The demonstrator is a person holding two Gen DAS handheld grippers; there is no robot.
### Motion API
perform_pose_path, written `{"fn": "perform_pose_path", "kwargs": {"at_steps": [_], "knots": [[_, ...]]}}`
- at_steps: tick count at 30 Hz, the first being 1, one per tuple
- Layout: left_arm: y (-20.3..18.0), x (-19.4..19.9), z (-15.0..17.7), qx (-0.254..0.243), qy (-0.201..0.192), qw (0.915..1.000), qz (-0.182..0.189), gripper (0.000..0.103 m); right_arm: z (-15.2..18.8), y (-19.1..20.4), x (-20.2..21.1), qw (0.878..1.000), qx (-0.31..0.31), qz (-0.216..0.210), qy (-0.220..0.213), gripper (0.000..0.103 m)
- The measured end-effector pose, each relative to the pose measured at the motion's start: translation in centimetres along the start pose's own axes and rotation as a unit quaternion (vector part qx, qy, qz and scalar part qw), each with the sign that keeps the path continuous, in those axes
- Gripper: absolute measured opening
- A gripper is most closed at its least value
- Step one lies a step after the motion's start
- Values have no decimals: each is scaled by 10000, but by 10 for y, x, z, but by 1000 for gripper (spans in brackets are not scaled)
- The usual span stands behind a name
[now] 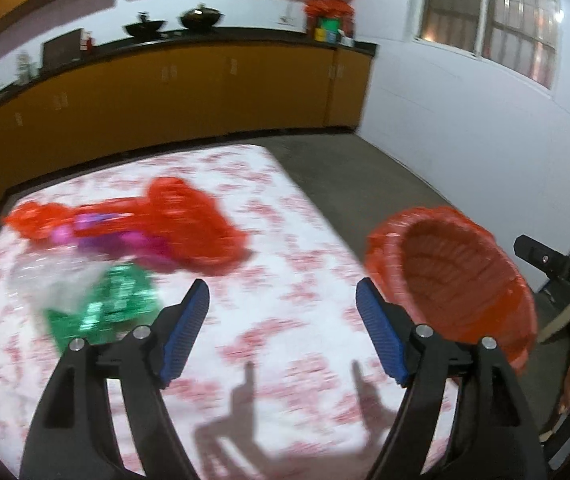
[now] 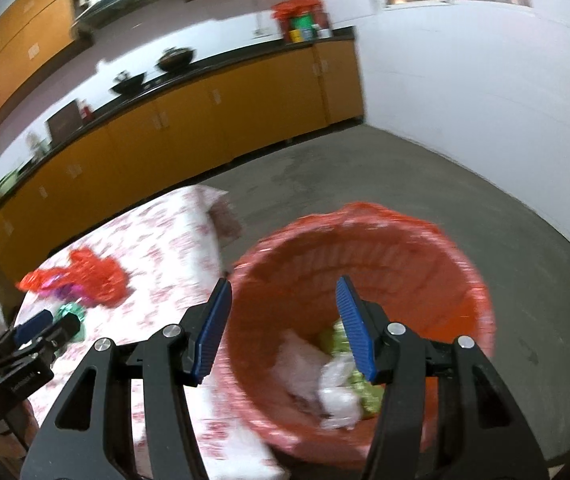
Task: Collect trash
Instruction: 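Move both tools back over the remaining bags on the table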
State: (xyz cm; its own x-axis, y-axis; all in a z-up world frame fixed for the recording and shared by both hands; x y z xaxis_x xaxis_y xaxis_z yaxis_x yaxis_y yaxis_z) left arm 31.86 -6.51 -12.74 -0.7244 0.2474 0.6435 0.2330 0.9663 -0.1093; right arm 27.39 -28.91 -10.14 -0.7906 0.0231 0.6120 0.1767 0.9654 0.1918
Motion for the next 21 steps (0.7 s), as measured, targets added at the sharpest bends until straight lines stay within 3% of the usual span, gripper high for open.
{"fn": "perform_pose_path", "kwargs": {"at_steps": [6,11,21], "knots": [[68,27,13,220,-143,9977,-628,78,6,63,-13,9979,524,-375,95,55],[133,45,25,732,-176,9915,-1064,80,10,114,-27,9938,874,-663,187,55],[211,73,44,1392,-295,9784,-1502,83,15,204,-58,9811,1599,-1070,187,56]]}}
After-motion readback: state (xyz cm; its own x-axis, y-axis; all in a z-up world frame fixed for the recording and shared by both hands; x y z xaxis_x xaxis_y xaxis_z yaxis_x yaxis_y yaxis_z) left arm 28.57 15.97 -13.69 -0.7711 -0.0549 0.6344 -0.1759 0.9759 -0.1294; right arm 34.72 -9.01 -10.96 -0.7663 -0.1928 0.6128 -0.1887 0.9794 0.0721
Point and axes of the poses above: each gripper's, at about its wrist camera, not at the fingertips, and x roughly against the way its jaws point, y to its left, z to its underside, the point moved 9 cm from there along -x, roughly the way its jaws point, and after that the axes turned 2 degrees about z, right-handed, at the moved point
